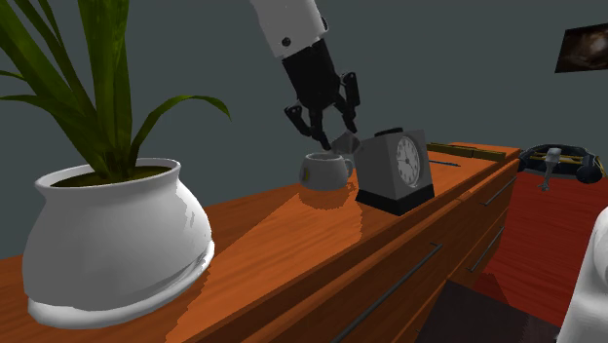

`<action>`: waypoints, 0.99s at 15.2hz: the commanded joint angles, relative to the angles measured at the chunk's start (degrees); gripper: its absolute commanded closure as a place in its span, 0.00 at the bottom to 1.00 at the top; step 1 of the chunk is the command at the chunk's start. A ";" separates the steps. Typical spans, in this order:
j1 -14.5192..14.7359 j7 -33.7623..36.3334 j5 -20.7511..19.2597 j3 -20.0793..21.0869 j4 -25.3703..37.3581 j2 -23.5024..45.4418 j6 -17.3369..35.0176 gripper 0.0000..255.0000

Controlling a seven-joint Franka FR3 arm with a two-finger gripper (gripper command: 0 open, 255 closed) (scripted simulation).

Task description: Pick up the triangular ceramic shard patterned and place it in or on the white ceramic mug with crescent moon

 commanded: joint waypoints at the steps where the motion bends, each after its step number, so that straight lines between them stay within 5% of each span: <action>1: -0.82 -1.60 -1.31 -0.82 1.53 1.29 0.05 1.00; 15: -6.24 -13.83 -13.15 -6.62 20.95 19.01 0.90 1.00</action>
